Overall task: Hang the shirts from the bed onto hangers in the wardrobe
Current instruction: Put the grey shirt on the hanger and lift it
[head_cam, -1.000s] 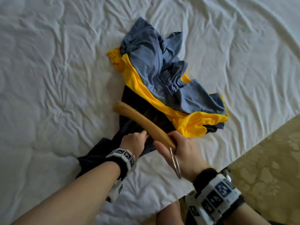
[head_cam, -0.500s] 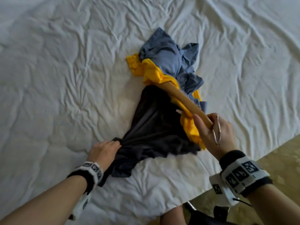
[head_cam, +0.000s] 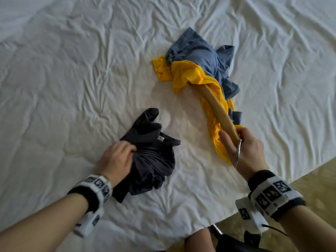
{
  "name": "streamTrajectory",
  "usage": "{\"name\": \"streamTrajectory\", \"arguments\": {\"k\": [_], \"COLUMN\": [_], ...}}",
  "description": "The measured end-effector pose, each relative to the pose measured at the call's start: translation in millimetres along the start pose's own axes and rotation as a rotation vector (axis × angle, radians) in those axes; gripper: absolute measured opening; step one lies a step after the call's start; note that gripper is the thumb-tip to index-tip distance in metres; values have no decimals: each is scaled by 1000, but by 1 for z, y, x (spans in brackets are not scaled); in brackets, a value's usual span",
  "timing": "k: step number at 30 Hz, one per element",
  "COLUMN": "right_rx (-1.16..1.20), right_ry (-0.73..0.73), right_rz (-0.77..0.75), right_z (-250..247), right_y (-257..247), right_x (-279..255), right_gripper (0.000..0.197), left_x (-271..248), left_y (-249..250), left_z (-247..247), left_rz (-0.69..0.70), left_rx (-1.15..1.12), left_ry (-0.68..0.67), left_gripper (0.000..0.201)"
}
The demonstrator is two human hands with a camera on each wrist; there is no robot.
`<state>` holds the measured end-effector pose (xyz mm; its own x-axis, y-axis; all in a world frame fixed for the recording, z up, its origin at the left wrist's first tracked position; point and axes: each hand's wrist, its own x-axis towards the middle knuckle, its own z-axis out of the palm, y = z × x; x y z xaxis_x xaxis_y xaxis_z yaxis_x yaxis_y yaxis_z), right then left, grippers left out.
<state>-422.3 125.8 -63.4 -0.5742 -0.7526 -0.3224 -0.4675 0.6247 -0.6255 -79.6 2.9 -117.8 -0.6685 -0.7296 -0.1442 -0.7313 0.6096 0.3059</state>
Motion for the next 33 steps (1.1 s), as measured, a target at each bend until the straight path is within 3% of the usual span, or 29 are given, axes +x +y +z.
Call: {"name": "streamTrajectory", "arguments": {"k": [2, 3, 5, 7, 10, 13, 16, 19, 22, 27, 31, 33], "right_rx": [-18, -27, -40, -75, -107, -28, 73, 171, 178, 65, -8, -1], "right_ry": [-40, -59, -94, -143, -204, -224, -265, -322, -369, -335, -284, -265], "right_rz": [14, 23, 29, 11, -72, -155, -255, -323, -375, -568, -746, -815], "right_z": [0, 0, 1, 4, 14, 22, 28, 23, 2, -57, -118, -148], "right_y": [-4, -7, -11, -16, -26, -38, -65, -100, -142, -238, -334, -380], "right_x": [-1, -2, -5, -12, -31, -50, -63, -66, -70, -74, -81, -93], "right_gripper": [65, 61, 53, 45, 34, 34, 35, 39, 41, 35, 29, 29], "left_x": [30, 42, 64, 82, 91, 77, 51, 30, 16, 16, 8, -1], "left_y": [33, 48, 73, 83, 82, 77, 87, 99, 103, 115, 120, 122], "left_z": [7, 10, 17, 24, 26, 19, -5, -44, -96, -216, -332, -385], "left_rz": [210, 250, 202, 101, 33, 46, 206, 322, 245, 281, 151, 46], "left_rx": [-90, -102, -57, 143, 365, 257, 21, -242, -321, -217, -253, -254], "left_ry": [-2, -53, -248, -452, -570, -439, -149, 5, 196, 447, 585, 646], "left_gripper": [21, 25, 39, 43, 20, 22, 33, 12, 18, 12, 7, 21]}}
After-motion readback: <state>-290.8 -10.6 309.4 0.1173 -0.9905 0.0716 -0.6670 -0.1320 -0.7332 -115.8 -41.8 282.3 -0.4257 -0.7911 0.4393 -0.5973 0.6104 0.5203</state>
